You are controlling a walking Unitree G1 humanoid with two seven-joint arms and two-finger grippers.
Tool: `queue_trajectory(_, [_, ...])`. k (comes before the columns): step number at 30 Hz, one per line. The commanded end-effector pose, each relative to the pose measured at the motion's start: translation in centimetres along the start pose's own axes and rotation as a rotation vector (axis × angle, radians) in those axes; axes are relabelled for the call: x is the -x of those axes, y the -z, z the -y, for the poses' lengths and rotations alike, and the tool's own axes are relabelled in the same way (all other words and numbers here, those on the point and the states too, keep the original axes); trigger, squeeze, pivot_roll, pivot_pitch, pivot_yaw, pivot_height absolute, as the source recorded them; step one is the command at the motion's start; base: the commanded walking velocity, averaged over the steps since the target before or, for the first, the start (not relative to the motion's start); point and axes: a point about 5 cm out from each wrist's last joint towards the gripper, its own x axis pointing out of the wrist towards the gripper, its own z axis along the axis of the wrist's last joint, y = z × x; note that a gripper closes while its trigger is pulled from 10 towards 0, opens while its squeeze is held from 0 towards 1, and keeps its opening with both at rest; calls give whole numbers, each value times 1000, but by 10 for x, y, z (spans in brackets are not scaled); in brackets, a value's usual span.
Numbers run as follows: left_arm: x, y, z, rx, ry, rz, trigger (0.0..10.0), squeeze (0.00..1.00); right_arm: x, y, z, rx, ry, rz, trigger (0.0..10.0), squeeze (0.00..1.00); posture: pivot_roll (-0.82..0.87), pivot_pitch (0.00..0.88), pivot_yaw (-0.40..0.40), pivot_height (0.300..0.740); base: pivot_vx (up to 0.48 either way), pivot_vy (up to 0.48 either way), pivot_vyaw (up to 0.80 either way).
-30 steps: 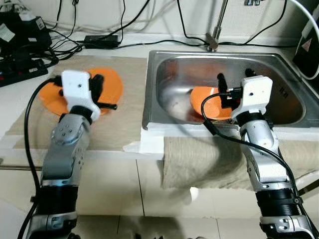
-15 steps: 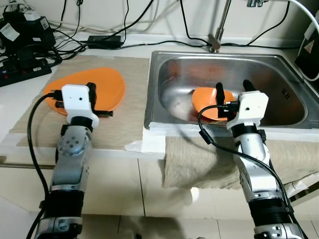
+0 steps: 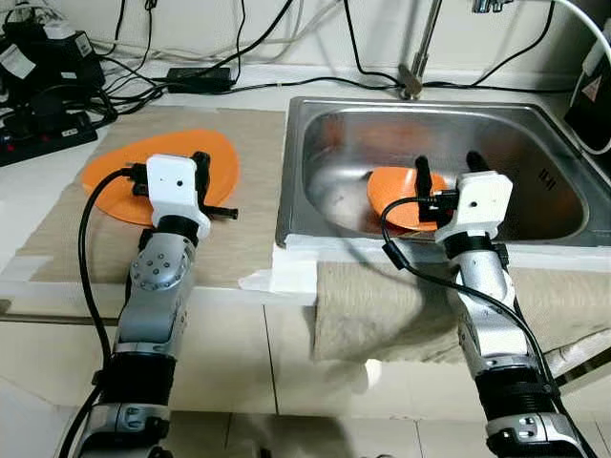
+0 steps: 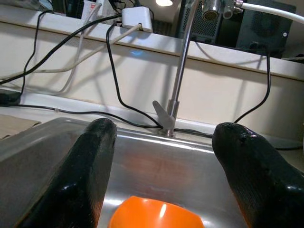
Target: Kitchen organization
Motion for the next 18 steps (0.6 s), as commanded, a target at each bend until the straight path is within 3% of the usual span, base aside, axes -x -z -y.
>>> queue_trajectory(1, [-2, -4, 2, 23, 10, -1, 10000, 0, -3, -1, -1, -5, -11, 4, 10000, 0, 57, 0, 12, 740, 0, 0, 0])
queue_trajectory(16, [-4, -7, 6, 40, 36, 6, 10000, 0, -9, -1, -4, 17, -63, 13, 10000, 0, 57, 0, 6, 740, 0, 0, 0])
queue_trajectory(18, [-5, -6, 5, 88, 25, -19, 10000, 0, -9, 0, -6, 15, -85, -1, 10000, 0, 55, 0, 6, 740, 0, 0, 0])
